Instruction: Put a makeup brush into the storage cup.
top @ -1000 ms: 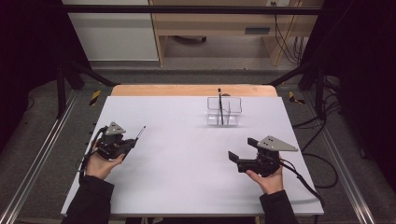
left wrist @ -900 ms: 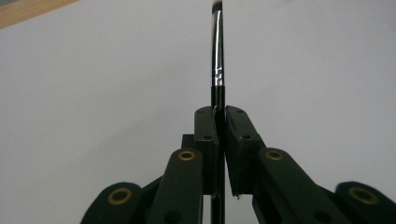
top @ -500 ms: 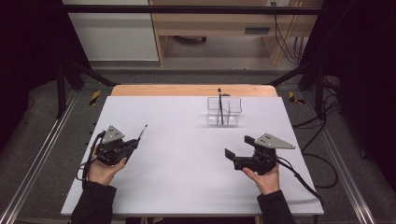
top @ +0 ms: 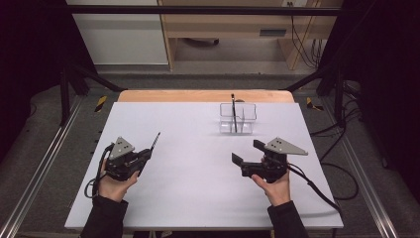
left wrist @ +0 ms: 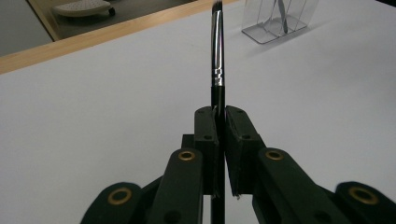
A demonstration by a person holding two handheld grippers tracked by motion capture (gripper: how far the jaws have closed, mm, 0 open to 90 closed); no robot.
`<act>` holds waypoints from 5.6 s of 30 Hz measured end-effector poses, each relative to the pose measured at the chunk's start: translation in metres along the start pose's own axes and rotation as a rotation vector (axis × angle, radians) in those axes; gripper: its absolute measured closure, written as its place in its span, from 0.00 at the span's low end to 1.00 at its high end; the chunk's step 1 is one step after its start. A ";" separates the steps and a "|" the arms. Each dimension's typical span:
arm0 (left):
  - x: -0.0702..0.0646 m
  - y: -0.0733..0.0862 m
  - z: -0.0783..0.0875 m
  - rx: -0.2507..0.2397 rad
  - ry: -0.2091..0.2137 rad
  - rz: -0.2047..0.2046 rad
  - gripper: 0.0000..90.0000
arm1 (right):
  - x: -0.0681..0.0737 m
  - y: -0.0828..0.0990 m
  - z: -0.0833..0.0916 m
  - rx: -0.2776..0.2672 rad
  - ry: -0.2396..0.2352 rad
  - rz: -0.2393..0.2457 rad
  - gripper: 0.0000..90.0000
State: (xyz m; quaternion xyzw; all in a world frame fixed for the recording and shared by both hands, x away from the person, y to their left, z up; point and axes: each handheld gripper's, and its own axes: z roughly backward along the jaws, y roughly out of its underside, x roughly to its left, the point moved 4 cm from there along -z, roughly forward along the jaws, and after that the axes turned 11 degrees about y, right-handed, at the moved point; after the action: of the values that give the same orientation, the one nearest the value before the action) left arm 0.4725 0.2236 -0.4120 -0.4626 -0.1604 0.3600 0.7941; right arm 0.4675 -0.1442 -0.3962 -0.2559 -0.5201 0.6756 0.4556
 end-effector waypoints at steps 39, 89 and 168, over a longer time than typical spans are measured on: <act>-0.042 -0.021 -0.018 -0.095 0.046 0.018 0.93 | 0.040 -0.030 -0.027 -0.054 -0.075 -0.085 0.11; -0.088 -0.025 -0.062 -0.134 0.125 0.027 0.93 | 0.059 -0.011 -0.053 0.017 -0.157 -0.190 0.27; -0.111 -0.040 -0.066 -0.186 0.176 0.000 0.92 | 0.067 -0.005 -0.058 0.046 -0.287 -0.321 0.93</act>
State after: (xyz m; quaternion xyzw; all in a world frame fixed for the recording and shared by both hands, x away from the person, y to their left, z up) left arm 0.4513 0.0901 -0.4041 -0.5642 -0.1227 0.3017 0.7587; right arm 0.4868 -0.0574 -0.4016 -0.0605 -0.5981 0.6357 0.4843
